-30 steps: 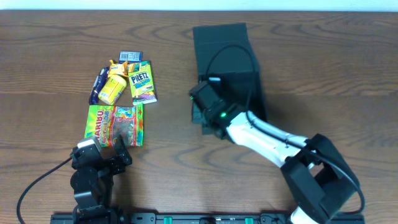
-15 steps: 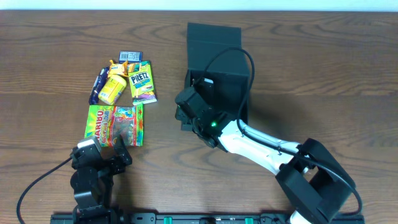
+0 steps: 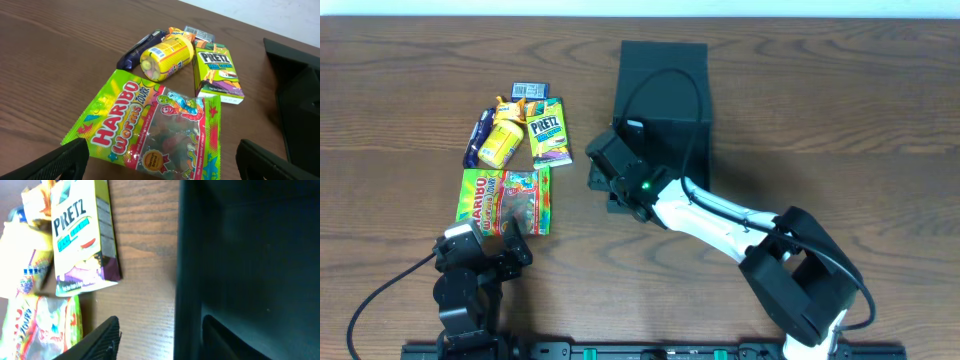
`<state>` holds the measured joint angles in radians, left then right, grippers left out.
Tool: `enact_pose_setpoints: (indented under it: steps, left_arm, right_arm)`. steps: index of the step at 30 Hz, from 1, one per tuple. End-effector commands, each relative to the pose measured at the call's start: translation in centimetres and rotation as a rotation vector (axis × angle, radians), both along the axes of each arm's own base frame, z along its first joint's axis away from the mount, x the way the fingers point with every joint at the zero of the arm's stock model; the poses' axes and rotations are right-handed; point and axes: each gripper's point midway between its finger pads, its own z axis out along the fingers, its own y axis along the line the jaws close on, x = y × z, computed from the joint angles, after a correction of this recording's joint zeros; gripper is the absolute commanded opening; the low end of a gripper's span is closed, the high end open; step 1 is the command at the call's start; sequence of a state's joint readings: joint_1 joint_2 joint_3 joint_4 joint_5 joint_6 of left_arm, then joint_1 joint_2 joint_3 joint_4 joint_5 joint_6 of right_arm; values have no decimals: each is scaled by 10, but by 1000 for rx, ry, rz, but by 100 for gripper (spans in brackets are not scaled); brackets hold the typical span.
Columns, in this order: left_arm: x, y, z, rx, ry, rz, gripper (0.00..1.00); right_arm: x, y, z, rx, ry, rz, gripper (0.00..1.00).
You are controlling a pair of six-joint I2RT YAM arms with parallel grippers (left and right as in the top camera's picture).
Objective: Pack container
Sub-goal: 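Swing the black box lid open toward the back with the right gripper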
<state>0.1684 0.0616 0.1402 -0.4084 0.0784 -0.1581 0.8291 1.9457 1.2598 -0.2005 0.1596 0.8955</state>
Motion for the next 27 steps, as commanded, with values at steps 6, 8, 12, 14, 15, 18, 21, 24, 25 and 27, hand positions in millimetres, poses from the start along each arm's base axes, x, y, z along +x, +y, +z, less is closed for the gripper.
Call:
enact_pose_setpoints:
  steps: [6,8,12,14,15,18,21,24,25,27]
  left_arm:
    - [-1,2,-10,0,21,10,95]
    - [-1,2,-10,0,21,10,95]
    - [-1,2,-10,0,21,10,95]
    - [-1,2,-10,0,21,10,95]
    - [-1,2,-10,0,21,10,95]
    - [-1,2,-10,0,21,10,95]
    - [-1,2,-10,0,21,10,95]
    - [-1,2,-10,0,21,10,95]
    - [-1,2,-10,0,21,10,95]
    - [-1,2,-10,0,21,10,95]
  right_arm:
    - [-7,-17,57,-101,-37,94,54]
    - [-5,-41,70,-130,-32,50,51]
    - [0,-95,91,-204,-24,-57,55]
    - [2,-118,93,-241,-4,-79,55]
    - [3,-130,91,-262,13,-90,55]
    - [1,-170,77,-324,102,-156,53]
    - [0,-196,65,-352,156,-207,52]
    - [-2,-215,52,-363,194,-241,52]
    - [-3,-219,46,-368,204,-247,53]
    - [-6,-220,35,-365,218,-222,52]
